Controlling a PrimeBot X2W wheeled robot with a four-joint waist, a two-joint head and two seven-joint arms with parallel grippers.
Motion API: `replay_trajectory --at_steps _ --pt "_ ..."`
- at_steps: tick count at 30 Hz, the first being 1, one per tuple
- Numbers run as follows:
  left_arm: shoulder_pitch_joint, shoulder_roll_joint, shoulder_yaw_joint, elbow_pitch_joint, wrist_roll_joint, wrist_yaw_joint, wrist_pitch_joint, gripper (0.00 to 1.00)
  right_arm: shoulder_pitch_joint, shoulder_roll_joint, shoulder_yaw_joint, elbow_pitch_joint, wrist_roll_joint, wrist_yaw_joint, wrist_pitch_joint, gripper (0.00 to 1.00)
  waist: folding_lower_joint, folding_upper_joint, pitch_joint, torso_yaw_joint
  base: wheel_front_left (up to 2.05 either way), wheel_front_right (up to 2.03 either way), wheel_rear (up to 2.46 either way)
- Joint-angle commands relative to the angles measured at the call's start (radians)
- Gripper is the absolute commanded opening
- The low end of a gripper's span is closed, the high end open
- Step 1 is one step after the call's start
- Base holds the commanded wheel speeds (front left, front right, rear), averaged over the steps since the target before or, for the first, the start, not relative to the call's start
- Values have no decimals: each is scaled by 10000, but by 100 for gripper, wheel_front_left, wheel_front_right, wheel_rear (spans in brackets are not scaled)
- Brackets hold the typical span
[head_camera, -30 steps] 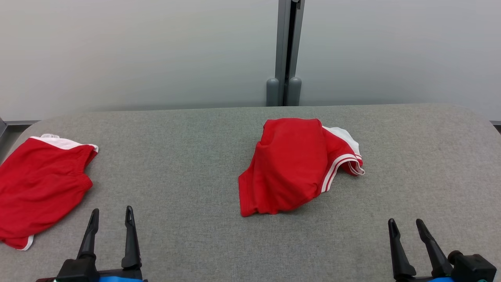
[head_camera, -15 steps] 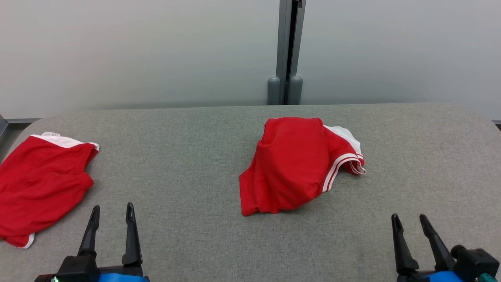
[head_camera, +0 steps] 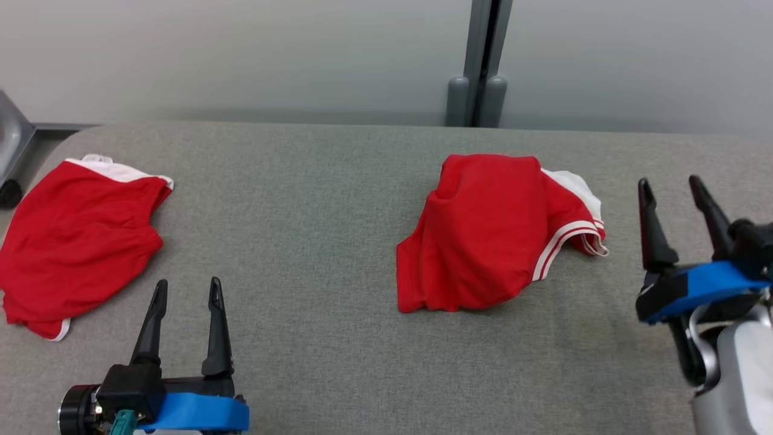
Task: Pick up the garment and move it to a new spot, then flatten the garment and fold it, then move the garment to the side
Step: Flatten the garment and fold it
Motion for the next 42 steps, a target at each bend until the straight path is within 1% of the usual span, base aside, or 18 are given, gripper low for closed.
replay_trajectory --at_steps 1,7,14,15,16,23,30,31,33,34,35,36,40,42 --pt "-221 -18 -30 -60 -15 55 -26 100 -399 -211 -61 156 -85 6 80 100 -1 -1 379 345 0 0 0" --pt "-757 -58 -339 -140 -116 106 -28 100 -1794 -1058 -469 1530 -233 6 556 100 -1 -1 1204 996 0 0 0" --pt "-1253 -75 -707 -138 -355 295 -26 100 -2558 -1552 -668 3501 -393 6 961 100 -1 -1 1924 1579 0 0 0" --pt "-1325 -70 -794 -144 -452 358 -28 100 -2694 -1669 -648 4083 -402 6 1001 100 -1 -1 2087 1685 0 0 0" --pt "-1361 -74 -854 -135 -486 395 -26 100 -2736 -1706 -663 4363 -415 6 999 100 -1 -1 2148 1728 0 0 0" --pt "-1508 -75 -1044 -73 -580 550 -28 100 -2763 -1541 -775 5866 -531 6 832 100 -1 -1 2277 1872 0 0 0" --pt "-1566 -76 -1072 3 -572 558 -28 100 -2668 -1209 -533 6878 -563 6 856 100 -1 -1 2163 1809 0 0 0" --pt "-1573 -76 -1079 21 -534 536 -26 100 -2691 -1098 -404 7163 -474 16 935 2 -1 -1 2140 1774 0 0 0" --pt "-1578 -75 -1077 33 -517 521 -26 100 -2735 -1094 -361 7260 -418 16 864 0 -1 -1 2123 1752 0 0 0" --pt "-1591 -77 -1042 57 -502 509 -26 100 -2891 -1139 -293 7300 -311 3 532 0 -1 -1 2080 1689 0 0 0" --pt "-1591 -77 -1042 57 -502 509 -26 100 -2891 -1139 -293 7300 -311 3 532 0 -1 -1 2080 1689 0 0 0" --pt "-1529 -75 -972 72 -453 512 -26 100 -2955 -1195 -214 7319 -269 4 202 0 -1 -1 1968 1586 0 0 0" --pt "-1263 -76 -844 102 -393 444 -26 100 -2866 -1353 -84 7292 -127 3 -563 0 -1 -1 1584 1286 0 0 0" --pt "-1187 -77 -808 109 -355 436 -26 100 -2787 -1386 -35 7290 -77 4 -732 0 -1 -1 1453 1190 0 0 0"
